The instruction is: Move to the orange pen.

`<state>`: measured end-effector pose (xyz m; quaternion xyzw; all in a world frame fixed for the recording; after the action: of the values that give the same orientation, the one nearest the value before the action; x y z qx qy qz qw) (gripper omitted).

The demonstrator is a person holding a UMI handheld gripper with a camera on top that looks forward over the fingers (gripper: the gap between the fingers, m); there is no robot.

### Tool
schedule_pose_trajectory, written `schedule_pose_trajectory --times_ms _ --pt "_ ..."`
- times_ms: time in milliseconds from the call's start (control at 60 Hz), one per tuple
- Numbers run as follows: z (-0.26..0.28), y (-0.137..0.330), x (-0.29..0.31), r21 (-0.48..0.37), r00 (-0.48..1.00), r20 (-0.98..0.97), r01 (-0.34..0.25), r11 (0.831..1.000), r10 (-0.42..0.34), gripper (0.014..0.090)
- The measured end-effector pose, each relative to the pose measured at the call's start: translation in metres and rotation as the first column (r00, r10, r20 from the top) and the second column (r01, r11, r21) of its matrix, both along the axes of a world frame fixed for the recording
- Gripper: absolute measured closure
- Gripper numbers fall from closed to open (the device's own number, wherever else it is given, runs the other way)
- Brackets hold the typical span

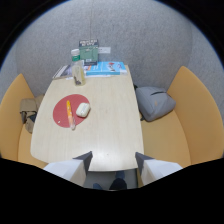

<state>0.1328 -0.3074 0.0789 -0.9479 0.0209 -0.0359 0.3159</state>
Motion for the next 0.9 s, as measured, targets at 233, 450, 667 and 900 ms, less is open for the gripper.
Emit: schedule_pose_trajectory --times_ms 233,450,667,900 --pt "0.001 0.0 -0.001 -0.004 1.0 -0.001 0.006 1.0 -0.006 0.0172" --pt "-0.002 -0.005 -0.012 0.003 1.0 0.007 0.005 1.0 -0.005 0.0173" --pt "-0.013 -0.01 -0.064 -0.008 0.999 -0.018 -0.039 0.999 0.039 0.0177" --pt "-0.023 -0.002 -0.133 -0.006 0.991 -0.062 -0.119 0.993 0.119 0.0173"
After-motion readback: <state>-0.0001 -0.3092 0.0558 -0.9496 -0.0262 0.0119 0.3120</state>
